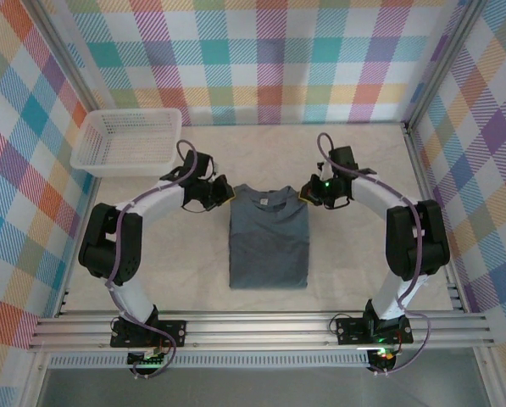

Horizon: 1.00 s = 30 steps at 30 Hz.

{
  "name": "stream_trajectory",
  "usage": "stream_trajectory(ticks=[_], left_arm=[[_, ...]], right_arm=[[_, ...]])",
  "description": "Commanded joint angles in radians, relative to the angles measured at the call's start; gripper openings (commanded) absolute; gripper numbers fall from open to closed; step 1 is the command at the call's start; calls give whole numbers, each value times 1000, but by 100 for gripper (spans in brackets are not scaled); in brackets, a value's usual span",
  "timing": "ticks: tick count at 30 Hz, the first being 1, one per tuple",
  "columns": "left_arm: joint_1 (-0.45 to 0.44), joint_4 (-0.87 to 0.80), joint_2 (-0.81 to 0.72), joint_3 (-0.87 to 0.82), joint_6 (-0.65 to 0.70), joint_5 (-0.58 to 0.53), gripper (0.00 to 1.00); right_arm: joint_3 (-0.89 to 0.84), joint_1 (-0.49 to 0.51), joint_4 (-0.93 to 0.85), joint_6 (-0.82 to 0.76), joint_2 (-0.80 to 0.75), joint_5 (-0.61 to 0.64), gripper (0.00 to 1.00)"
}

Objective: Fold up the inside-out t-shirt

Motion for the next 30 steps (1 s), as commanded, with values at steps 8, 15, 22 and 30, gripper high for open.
stream_trajectory(ticks=[8, 15, 22, 30], left_arm=[[85, -86, -239, 393, 7, 167, 0], [66, -45, -451, -118, 35, 97, 0], [48, 9, -591, -504, -19, 118, 0], [46, -64, -670, -558, 22, 105, 0]], right_arm=[[424, -8, -38, -60, -239, -60, 0], [-70, -6, 163, -75, -384, -136, 0], [-483, -3, 226, -4, -477, -174, 0], [-620, 9, 165, 65, -697, -133, 0]])
